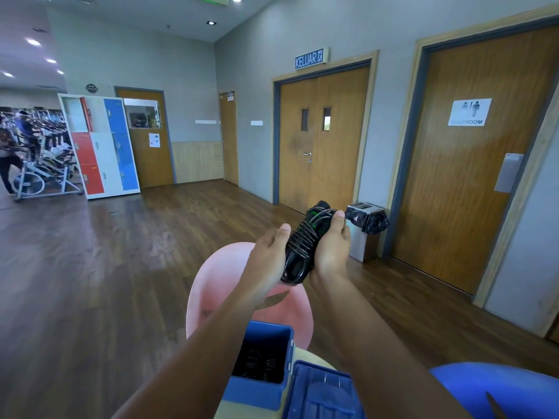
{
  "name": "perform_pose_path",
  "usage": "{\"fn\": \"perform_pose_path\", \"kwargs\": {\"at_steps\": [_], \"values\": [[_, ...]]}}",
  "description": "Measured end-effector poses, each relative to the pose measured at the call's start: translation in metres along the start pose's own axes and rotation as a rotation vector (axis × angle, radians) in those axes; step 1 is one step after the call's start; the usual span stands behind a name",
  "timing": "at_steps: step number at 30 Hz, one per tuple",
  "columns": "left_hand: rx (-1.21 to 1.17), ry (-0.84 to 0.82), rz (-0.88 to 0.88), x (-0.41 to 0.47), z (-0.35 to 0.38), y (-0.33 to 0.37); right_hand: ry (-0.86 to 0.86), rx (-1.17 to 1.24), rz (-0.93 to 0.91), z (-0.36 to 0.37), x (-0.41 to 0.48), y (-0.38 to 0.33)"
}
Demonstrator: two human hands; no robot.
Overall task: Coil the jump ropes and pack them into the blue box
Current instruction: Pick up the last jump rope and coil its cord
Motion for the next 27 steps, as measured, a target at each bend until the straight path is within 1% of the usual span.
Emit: {"fn": "perform_pose_path", "kwargs": {"at_steps": [1, 3, 4, 6, 10, 12, 13, 15, 16, 17, 19, 22, 24, 27], "values": [[0.025, 0.034, 0.032, 0.002, -0.002, -0.001, -0.008, -0.013, 0.023, -0.001, 0.001, 0.003], [0.092, 0.102, 0.082, 0.006, -0.011, 0.000, -0.035, -0.135, 0.043, -0.006, 0.007, 0.001], [0.132, 0.118, 0.087, 0.009, -0.016, -0.002, -0.065, -0.202, 0.058, -0.008, 0.011, -0.001], [0.210, 0.099, 0.075, 0.015, -0.028, -0.003, -0.120, -0.322, 0.111, -0.014, 0.022, -0.001], [0.282, -0.012, 0.043, 0.023, -0.031, -0.002, -0.246, -0.370, 0.257, -0.017, 0.029, 0.003], [0.294, 0.032, 0.027, 0.029, -0.032, -0.002, -0.297, -0.418, 0.286, -0.018, 0.028, 0.008], [0.239, 0.083, -0.007, 0.032, -0.034, -0.004, -0.304, -0.398, 0.278, -0.019, 0.029, 0.009], [0.039, 0.149, -0.150, 0.035, -0.033, -0.014, -0.276, -0.323, 0.265, -0.022, 0.032, 0.011], [-0.014, 0.149, -0.213, 0.033, -0.029, -0.019, -0.254, -0.296, 0.256, -0.024, 0.035, 0.012], [-0.007, 0.131, -0.240, 0.032, -0.023, -0.022, -0.225, -0.296, 0.228, -0.026, 0.037, 0.011], [0.055, 0.109, -0.219, 0.028, -0.010, -0.026, -0.173, -0.333, 0.161, -0.031, 0.043, 0.011], [0.121, 0.184, -0.139, 0.026, -0.002, -0.025, -0.138, -0.352, 0.106, -0.039, 0.051, 0.013], [0.104, 0.223, -0.150, 0.027, 0.001, -0.029, -0.145, -0.378, 0.080, -0.043, 0.053, 0.014], [0.039, 0.247, -0.200, 0.025, 0.007, -0.037, -0.147, -0.265, 0.098, -0.049, 0.055, 0.019]]}}
Point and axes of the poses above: each hand's wrist, its own x-axis towards the middle knuckle, its own z-axis out of the palm, y = z × x, the point moved 7 cm from there along x, towards the middle knuckle, and after that the axes turned 3 degrees about z, right-handed, at the moved point
